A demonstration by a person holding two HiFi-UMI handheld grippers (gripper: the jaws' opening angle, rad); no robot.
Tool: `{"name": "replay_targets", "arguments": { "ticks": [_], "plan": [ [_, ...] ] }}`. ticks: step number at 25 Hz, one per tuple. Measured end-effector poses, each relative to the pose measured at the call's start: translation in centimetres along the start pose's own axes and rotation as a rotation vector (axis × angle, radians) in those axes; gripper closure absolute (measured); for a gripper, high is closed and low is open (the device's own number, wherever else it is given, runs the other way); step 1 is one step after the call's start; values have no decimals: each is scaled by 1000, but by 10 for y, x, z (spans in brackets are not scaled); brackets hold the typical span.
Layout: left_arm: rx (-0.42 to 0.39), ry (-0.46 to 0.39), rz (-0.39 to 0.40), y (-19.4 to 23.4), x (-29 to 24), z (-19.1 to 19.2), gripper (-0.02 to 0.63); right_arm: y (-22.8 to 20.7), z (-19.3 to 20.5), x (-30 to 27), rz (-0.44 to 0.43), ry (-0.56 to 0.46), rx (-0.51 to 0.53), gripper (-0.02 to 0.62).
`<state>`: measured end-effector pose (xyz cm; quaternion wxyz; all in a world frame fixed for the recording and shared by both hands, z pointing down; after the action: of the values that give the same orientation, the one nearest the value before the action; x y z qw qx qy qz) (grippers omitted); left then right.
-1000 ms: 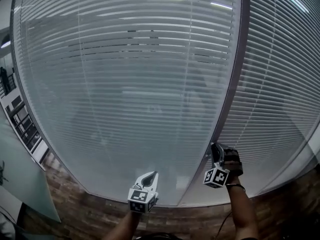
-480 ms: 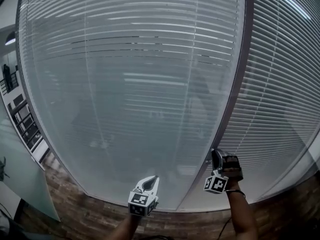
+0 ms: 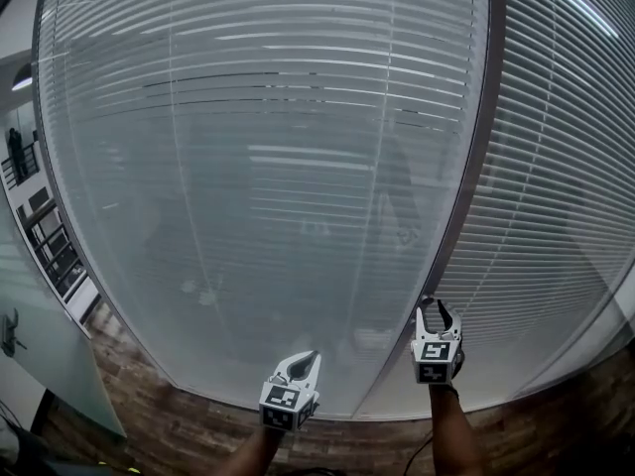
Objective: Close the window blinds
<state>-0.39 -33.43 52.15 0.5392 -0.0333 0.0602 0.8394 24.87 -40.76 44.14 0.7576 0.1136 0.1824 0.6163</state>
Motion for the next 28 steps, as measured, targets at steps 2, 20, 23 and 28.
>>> {"name": "replay_targets", "arguments": {
  "ticks": [2,20,23,28],
  "plan": [
    [-1,-4,5,-3,-1,0,606,-5,4,-1,6,-37,-211,442],
    [-2,-8,1,-2,1,-1,606,-8,6,-7,22,-108,-443,474],
    [-7,-3,2,-5,-2,2,606,-7,2,-4,29,-64,-389,474],
    [-6,-4,11,-8,-2,3,606,-3,-2,-5,62,-27,-127,476]
  ]
}}
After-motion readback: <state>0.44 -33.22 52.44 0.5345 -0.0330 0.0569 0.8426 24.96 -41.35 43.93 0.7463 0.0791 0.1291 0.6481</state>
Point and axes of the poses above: the fingertips, and each gripper's own axes: x backward along the fingers, y to its left, z out of its underside, the point moved 1 cm from there along x, backward along the fingers, and after that the axes turned 10 degrees about -z, right-handed, at the moved point
